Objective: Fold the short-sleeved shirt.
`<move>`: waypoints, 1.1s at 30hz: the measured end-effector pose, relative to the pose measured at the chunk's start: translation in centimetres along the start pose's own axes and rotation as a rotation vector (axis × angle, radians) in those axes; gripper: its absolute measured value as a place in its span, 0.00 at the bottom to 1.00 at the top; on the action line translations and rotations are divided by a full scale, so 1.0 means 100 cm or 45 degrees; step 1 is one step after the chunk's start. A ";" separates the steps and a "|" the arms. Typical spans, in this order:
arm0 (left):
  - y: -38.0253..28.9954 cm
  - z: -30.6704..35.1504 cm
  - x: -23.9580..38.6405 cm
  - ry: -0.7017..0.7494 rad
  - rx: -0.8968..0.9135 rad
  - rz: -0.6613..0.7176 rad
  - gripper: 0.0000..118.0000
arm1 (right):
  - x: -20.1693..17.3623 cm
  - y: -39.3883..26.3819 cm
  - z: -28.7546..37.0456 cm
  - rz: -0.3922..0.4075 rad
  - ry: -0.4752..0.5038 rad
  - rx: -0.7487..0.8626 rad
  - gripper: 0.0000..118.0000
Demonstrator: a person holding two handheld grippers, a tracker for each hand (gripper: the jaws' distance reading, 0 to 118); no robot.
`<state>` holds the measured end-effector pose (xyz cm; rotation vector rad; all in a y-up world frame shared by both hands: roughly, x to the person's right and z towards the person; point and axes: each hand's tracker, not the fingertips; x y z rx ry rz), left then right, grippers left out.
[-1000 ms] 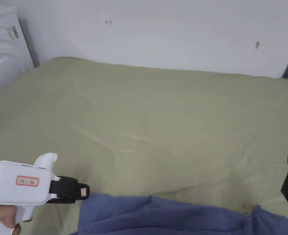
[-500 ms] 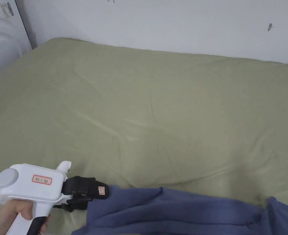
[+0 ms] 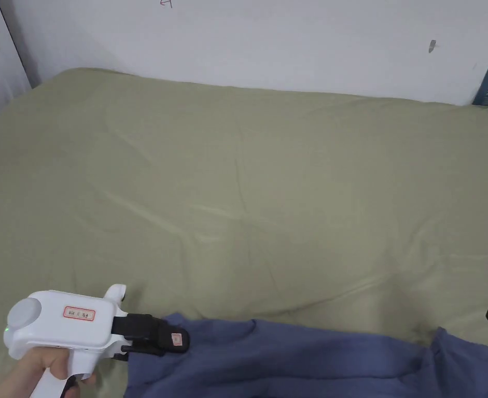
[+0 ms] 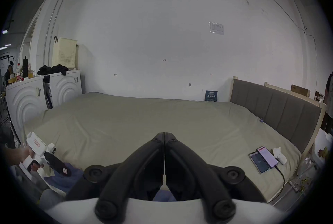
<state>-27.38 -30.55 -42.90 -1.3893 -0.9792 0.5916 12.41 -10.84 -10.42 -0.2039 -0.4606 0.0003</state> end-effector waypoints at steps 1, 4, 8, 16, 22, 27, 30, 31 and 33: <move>0.001 0.004 0.003 0.008 0.005 0.003 0.15 | 0.002 0.001 0.000 -0.006 0.000 0.003 0.03; 0.008 0.027 0.010 0.034 0.084 0.034 0.13 | 0.009 0.005 0.001 -0.025 -0.006 0.016 0.03; 0.013 0.060 0.021 0.125 0.143 0.023 0.13 | 0.017 0.006 -0.002 -0.017 -0.006 0.019 0.03; 0.011 0.081 0.057 0.295 0.171 -0.008 0.13 | 0.027 0.008 -0.003 -0.028 0.013 0.024 0.03; -0.001 0.058 0.143 0.526 0.162 -0.129 0.13 | 0.034 0.006 0.006 -0.037 0.022 0.029 0.03; -0.015 0.009 0.207 0.570 0.128 -0.213 0.13 | 0.044 0.002 0.014 -0.062 0.017 0.043 0.03; -0.031 -0.033 0.234 0.671 0.178 -0.297 0.13 | 0.050 0.001 0.018 -0.062 -0.017 0.060 0.03; -0.035 -0.049 0.241 0.693 0.162 -0.337 0.13 | 0.052 0.002 0.019 -0.068 -0.019 0.062 0.03; -0.040 -0.080 0.245 0.715 0.150 -0.365 0.13 | 0.057 0.002 0.021 -0.076 -0.025 0.065 0.03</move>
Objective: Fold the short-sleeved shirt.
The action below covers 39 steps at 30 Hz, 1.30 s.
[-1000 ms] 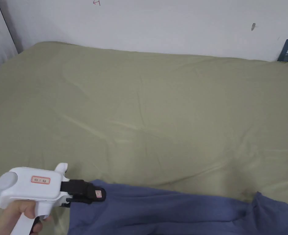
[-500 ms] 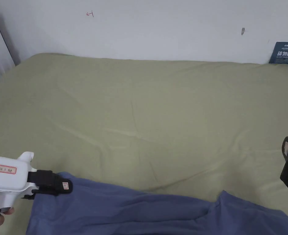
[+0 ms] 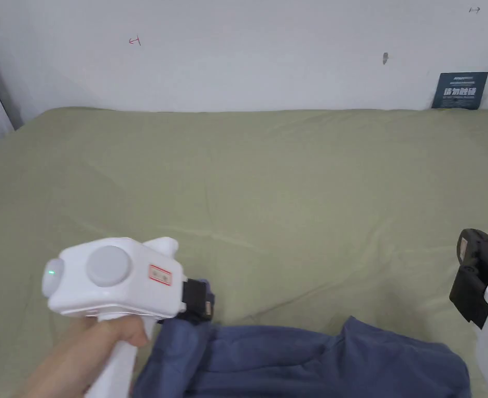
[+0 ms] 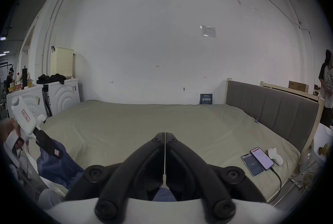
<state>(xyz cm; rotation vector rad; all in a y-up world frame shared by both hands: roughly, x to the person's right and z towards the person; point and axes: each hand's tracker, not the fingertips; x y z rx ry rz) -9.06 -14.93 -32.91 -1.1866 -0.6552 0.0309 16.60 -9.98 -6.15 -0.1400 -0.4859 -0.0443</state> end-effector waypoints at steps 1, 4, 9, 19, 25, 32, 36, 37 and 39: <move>-0.002 -0.012 0.011 -0.012 0.005 0.010 0.13 | 0.002 0.000 0.000 -0.001 -0.005 0.002 0.03; -0.006 -0.051 0.045 0.034 0.018 -0.048 0.13 | 0.007 0.000 0.001 -0.015 -0.017 0.003 0.03; -0.017 -0.112 0.072 -0.025 -0.092 -0.128 0.98 | 0.012 -0.003 0.002 -0.029 -0.031 -0.019 0.03; -0.023 -0.052 0.020 -0.160 0.111 -0.110 0.13 | 0.013 -0.009 -0.002 -0.037 -0.011 -0.054 0.03; -0.029 -0.065 -0.017 -0.185 0.022 -0.055 0.00 | 0.006 -0.011 -0.005 -0.040 0.022 -0.073 0.03; -0.049 -0.133 0.033 -0.402 -0.133 -0.072 0.00 | 0.007 -0.015 -0.004 0.001 0.018 -0.102 0.03; -0.057 -0.158 0.059 -0.374 -0.156 -0.099 0.00 | 0.013 -0.021 -0.007 -0.005 0.005 -0.132 0.03; -0.059 -0.158 0.063 -0.376 -0.157 -0.102 0.00 | 0.014 -0.022 -0.007 -0.007 0.001 -0.141 0.03; -0.061 -0.156 0.070 -0.306 -0.119 -0.217 0.00 | 0.014 -0.026 -0.007 -0.004 0.000 -0.154 0.03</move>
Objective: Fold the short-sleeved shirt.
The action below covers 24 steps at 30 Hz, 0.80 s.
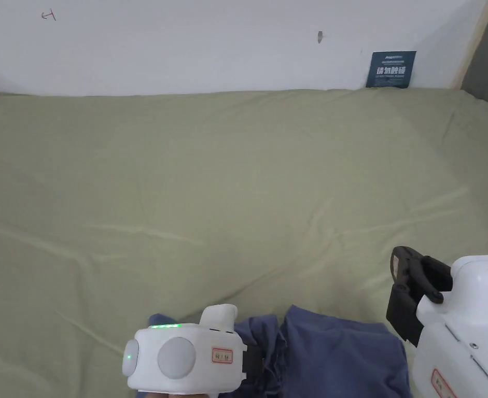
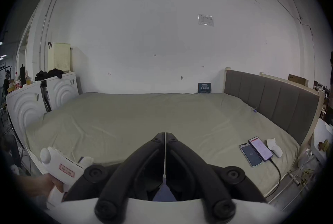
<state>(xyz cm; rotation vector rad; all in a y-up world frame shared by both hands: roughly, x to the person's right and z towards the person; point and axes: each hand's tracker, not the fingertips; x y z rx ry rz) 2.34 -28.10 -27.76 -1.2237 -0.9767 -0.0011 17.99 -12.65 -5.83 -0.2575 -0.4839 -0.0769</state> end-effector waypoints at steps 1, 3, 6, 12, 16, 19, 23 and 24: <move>-0.002 0.002 -0.002 0.002 -0.003 -0.040 0.00 | 0.000 -0.001 -0.001 0.002 -0.001 -0.009 0.03; 0.001 0.005 -0.005 -0.020 -0.005 -0.012 0.00 | -0.002 -0.003 -0.003 0.002 0.004 -0.020 0.03; 0.003 0.027 -0.011 -0.052 0.006 0.003 0.00 | -0.005 -0.002 -0.002 -0.004 0.014 -0.020 0.03; -0.004 0.130 -0.054 -0.054 0.182 0.053 0.00 | -0.015 0.007 -0.004 0.014 0.043 0.003 0.03; -0.014 0.171 -0.101 -0.081 0.228 0.162 0.00 | -0.025 0.011 -0.004 0.009 0.065 0.020 0.03; -0.014 0.170 -0.125 -0.081 0.190 0.202 0.00 | -0.033 0.013 -0.005 0.015 0.077 0.022 0.03; -0.013 0.154 -0.141 -0.226 0.131 0.260 0.06 | -0.041 0.012 -0.005 0.036 0.086 0.015 0.03; -0.011 0.151 -0.146 -0.252 0.124 0.274 0.32 | -0.042 0.012 -0.006 0.041 0.089 0.013 0.03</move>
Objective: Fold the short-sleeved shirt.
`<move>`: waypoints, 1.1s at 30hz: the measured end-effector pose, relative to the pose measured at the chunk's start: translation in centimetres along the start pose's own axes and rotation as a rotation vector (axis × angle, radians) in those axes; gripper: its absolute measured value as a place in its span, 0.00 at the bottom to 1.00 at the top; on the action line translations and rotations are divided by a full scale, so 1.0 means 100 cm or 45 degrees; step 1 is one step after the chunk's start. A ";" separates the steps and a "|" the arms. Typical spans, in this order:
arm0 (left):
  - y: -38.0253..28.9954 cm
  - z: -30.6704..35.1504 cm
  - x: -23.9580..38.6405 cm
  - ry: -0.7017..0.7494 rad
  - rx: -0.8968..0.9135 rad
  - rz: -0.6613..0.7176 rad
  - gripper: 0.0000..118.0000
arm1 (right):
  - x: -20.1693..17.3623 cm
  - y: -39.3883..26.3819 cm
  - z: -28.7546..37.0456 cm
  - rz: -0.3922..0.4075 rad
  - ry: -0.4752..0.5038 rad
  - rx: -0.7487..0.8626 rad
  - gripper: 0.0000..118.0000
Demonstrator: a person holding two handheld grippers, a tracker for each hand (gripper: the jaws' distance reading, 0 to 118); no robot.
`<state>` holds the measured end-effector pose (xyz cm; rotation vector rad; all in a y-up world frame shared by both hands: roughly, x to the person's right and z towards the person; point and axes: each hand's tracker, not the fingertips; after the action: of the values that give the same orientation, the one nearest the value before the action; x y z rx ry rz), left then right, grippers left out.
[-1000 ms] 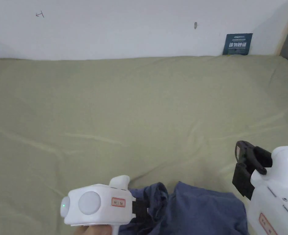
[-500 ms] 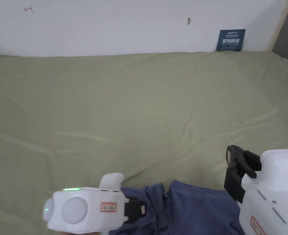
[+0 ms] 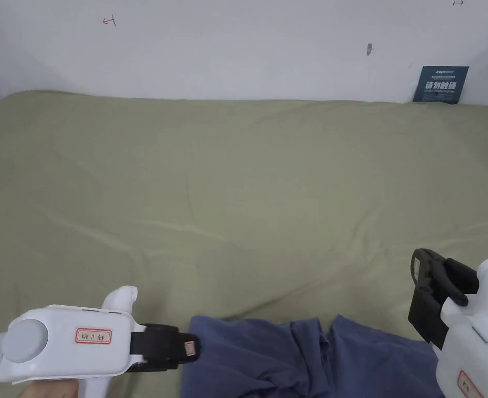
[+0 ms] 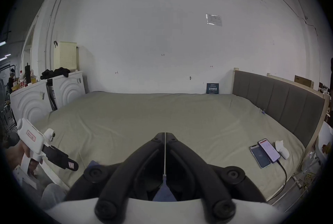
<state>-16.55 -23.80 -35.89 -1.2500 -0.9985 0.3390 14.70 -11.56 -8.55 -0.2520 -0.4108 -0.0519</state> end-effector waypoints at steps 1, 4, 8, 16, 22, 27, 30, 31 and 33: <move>0.001 -0.004 -0.006 -0.038 -0.010 0.023 0.84 | 0.000 0.000 0.000 0.003 0.003 -0.003 0.03; 0.005 -0.017 -0.020 -0.076 -0.007 0.074 0.98 | -0.001 0.000 -0.001 0.014 0.002 -0.013 0.03; 0.009 -0.042 -0.031 -0.091 -0.053 0.108 0.97 | 0.001 0.001 -0.003 0.016 -0.009 -0.015 0.03; 0.008 -0.081 -0.043 -0.250 -0.117 0.241 0.41 | 0.007 0.002 -0.005 0.024 -0.035 -0.028 0.03; 0.007 -0.064 -0.045 -0.160 -0.056 0.223 0.08 | 0.015 0.006 0.000 0.017 -0.050 -0.013 0.03; 0.013 -0.004 -0.047 -0.074 0.056 0.239 0.07 | 0.018 0.013 0.002 0.003 -0.049 0.015 0.03; 0.013 0.053 -0.057 0.114 0.157 0.217 0.07 | 0.018 0.016 0.001 0.011 -0.028 0.034 0.03; 0.013 0.071 -0.058 0.176 0.161 0.202 0.07 | 0.017 0.018 -0.001 0.019 -0.024 0.037 0.03; 0.011 0.095 -0.055 0.294 0.160 0.156 0.07 | 0.015 0.021 -0.003 0.028 -0.005 0.052 0.03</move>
<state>-26.64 -21.33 -39.46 -1.2078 -0.6952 0.3386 16.42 -9.62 -8.72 -0.2166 -0.4128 -0.0211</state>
